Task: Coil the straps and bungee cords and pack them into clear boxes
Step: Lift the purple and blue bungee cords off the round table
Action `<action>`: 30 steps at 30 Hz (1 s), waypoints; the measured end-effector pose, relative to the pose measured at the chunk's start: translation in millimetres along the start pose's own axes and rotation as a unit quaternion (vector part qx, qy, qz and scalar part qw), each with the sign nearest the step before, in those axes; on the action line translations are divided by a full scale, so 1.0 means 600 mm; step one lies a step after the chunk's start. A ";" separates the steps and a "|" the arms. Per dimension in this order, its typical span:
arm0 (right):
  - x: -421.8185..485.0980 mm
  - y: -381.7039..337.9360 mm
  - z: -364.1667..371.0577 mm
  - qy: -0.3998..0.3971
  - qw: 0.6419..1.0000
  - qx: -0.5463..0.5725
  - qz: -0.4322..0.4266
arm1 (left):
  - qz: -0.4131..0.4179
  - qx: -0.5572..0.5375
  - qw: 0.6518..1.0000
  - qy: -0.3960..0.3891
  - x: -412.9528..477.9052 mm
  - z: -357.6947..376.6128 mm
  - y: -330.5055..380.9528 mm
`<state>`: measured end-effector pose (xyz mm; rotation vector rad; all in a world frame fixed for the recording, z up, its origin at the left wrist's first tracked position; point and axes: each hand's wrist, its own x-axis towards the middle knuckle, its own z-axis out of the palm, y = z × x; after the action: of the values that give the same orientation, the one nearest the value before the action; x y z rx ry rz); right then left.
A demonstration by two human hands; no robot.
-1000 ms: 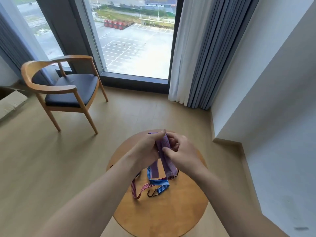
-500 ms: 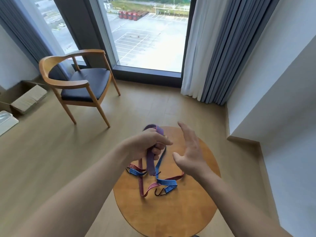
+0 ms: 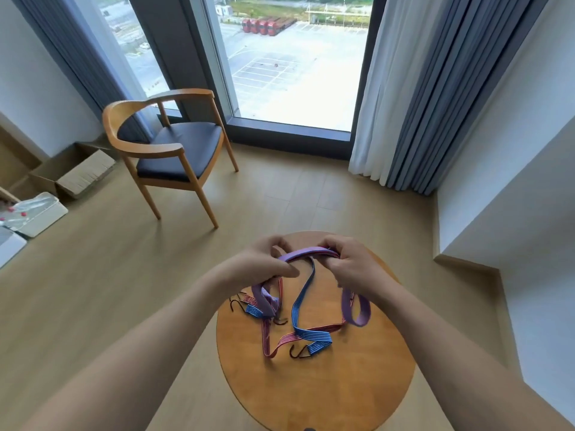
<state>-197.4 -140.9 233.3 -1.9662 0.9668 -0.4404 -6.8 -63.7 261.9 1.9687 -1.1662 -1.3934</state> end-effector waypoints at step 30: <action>-0.046 0.024 0.115 -0.096 0.924 0.354 0.111 | 0.049 -0.295 0.954 0.031 0.023 0.089 -0.005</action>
<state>-178.6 -85.7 184.9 -1.2041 0.7510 -0.3873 -52.8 -68.2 231.9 1.4941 -0.6931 -1.4103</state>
